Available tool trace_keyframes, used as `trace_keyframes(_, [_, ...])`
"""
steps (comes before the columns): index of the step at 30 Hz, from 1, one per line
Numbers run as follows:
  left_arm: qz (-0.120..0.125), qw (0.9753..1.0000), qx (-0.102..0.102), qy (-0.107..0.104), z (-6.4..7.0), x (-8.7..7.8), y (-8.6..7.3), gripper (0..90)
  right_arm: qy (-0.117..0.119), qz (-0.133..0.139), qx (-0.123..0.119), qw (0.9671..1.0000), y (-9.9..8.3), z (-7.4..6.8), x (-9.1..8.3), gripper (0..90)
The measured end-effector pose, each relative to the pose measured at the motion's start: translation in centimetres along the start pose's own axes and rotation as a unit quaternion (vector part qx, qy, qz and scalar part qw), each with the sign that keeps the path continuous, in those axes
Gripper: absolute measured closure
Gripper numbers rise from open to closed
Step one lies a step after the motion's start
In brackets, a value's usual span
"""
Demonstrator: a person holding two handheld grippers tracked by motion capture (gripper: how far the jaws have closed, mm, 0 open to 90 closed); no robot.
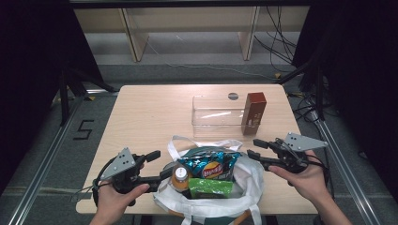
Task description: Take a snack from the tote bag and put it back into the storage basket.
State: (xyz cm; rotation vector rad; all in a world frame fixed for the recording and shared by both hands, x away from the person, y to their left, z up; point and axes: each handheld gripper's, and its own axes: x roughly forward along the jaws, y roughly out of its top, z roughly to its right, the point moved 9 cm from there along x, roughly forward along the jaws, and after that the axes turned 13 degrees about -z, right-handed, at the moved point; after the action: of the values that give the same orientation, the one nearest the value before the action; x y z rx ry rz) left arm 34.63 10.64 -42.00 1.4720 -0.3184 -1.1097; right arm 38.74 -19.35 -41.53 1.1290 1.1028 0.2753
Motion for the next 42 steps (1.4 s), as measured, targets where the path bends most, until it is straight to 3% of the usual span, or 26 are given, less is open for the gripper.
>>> trace_keyframes(4, [0.003, 1.0000, -0.001, 0.000, -0.1, -0.1, 0.1, 26.4, 0.029, -0.001, -0.005, 0.9996, 0.0, -1.4, 0.2, 54.0])
trace_keyframes(5, [0.003, 1.0000, 0.002, 0.001, -0.2, -0.2, 0.1, 26.3, 0.027, 0.002, -0.023, 0.9994, 0.1, -1.4, 0.3, 54.1])
trace_keyframes(6, [0.005, 1.0000, 0.002, 0.000, -0.2, -0.2, 0.1, 26.4, 0.040, 0.001, -0.016, 0.9991, 0.1, -2.0, 0.4, 54.1])
trace_keyframes(9, [0.009, 1.0000, 0.002, -0.003, -0.2, -0.1, 0.2, 26.3, 0.055, -0.003, -0.033, 0.9979, 0.2, -2.7, 0.5, 54.0])
trace_keyframes(13, [0.003, 1.0000, 0.002, 0.001, -0.2, -0.2, 0.1, 26.3, 0.072, -0.002, -0.037, 0.9967, 0.6, -3.3, 0.7, 53.4])
trace_keyframes(18, [0.009, 1.0000, 0.000, -0.002, -0.3, -0.1, 0.2, 26.2, 0.070, -0.001, -0.034, 0.9970, 1.1, -3.3, 1.3, 50.9])
trace_keyframes(20, [0.010, 0.9999, -0.001, -0.002, -0.3, -0.2, 0.2, 26.2, 0.071, -0.002, -0.049, 0.9962, 1.4, -3.3, 1.6, 51.8])
trace_keyframes(24, [0.003, 1.0000, -0.001, 0.003, -0.4, -0.2, 0.0, 26.2, 0.081, -0.003, -0.044, 0.9958, 1.5, -3.5, 2.1, 54.4])
trace_keyframes(25, [0.002, 1.0000, -0.001, 0.002, -0.4, -0.2, 0.0, 26.2, 0.076, 0.003, -0.058, 0.9954, 1.6, -3.3, 2.3, 55.9])
trace_keyframes(30, [0.002, 1.0000, -0.001, 0.002, -0.4, -0.2, -0.1, 26.1, 0.096, -0.008, -0.046, 0.9943, 1.5, -3.6, 2.5, 58.9])
trace_keyframes(31, [0.002, 1.0000, -0.002, 0.002, -0.4, -0.1, -0.1, 26.1, 0.099, 0.002, -0.041, 0.9943, 1.7, -3.6, 2.6, 58.8])
trace_keyframes(33, [0.002, 0.9999, -0.009, 0.004, -0.4, -0.2, -0.1, 26.1, 0.096, 0.003, -0.040, 0.9946, 1.8, -3.4, 2.6, 54.6])
trace_keyframes(34, [0.001, 1.0000, 0.004, 0.002, -0.4, -0.2, 0.0, 26.1, 0.106, -0.001, -0.041, 0.9935, 1.8, -3.4, 2.7, 50.1])
trace_keyframes(35, [0.002, 1.0000, 0.003, 0.003, -0.4, -0.2, 0.0, 26.1, 0.111, -0.003, -0.046, 0.9927, 1.9, -3.4, 2.7, 48.3])
trace_keyframes(37, [0.002, 1.0000, -0.001, 0.002, -0.4, -0.2, 0.0, 26.1, 0.102, -0.002, -0.046, 0.9937, 2.0, -3.3, 2.9, 46.3])
trace_keyframes(38, [0.002, 1.0000, 0.000, 0.002, -0.5, -0.2, -0.1, 26.1, 0.098, 0.000, -0.061, 0.9933, 2.0, -3.1, 3.2, 46.5])
trace_keyframes(41, [0.001, 1.0000, -0.001, 0.003, -0.5, -0.2, -0.1, 26.1, 0.105, -0.016, -0.058, 0.9926, 1.7, -3.6, 3.6, 53.0])
trace_keyframes(42, [0.001, 1.0000, -0.001, 0.003, -0.5, -0.2, -0.2, 26.1, 0.110, -0.018, -0.068, 0.9915, 1.7, -3.6, 3.7, 54.9])
